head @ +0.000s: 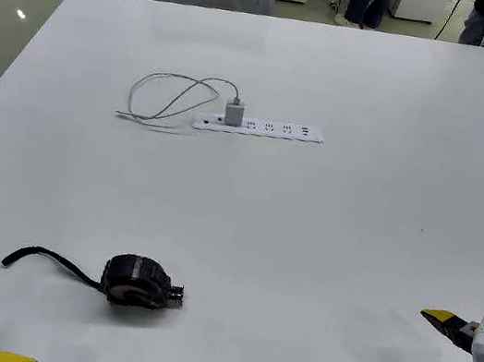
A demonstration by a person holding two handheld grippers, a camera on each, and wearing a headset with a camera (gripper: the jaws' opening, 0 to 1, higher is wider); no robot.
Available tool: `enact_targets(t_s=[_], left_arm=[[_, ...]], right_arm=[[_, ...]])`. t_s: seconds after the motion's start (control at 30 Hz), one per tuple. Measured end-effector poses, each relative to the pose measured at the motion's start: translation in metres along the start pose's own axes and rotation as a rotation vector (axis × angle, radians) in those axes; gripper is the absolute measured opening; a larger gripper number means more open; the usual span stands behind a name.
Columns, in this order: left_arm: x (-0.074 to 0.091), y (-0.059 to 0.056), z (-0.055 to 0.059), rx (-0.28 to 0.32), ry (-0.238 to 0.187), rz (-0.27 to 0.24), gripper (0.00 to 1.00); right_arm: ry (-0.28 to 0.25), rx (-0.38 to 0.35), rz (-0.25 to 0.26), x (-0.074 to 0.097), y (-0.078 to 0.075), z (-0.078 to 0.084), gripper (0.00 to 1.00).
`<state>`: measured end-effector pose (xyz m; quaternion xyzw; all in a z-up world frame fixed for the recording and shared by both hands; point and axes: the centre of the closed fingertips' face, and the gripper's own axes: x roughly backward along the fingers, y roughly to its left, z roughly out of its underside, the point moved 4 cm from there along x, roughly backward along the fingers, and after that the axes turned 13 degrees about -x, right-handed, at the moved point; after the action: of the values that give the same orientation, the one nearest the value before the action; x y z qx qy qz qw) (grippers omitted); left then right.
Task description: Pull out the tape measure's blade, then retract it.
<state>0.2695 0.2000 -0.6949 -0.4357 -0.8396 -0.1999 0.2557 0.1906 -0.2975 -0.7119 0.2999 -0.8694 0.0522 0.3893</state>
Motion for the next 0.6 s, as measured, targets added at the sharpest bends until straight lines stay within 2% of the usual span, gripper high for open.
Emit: enact_targets(t_s=[0.3, 0.4, 0.6], left_arm=[[-0.0028, 0.0004, -0.0037, -0.010, -0.005, 0.001, 0.99], [-0.0059, 0.0000, 0.0004, -0.041, 0.023, 0.010, 0.99], [-0.0067, -0.0002, -0.0010, -0.052, 0.024, 0.020, 0.99]], right_arm=[[-0.002, 0.049, -0.011, 0.0003, -0.0033, -0.0048, 0.99], [0.007, 0.055, -0.010, 0.0005, -0.0044, -0.0033, 0.99], [0.012, 0.053, -0.010, 0.0000, -0.0053, -0.0045, 0.99]])
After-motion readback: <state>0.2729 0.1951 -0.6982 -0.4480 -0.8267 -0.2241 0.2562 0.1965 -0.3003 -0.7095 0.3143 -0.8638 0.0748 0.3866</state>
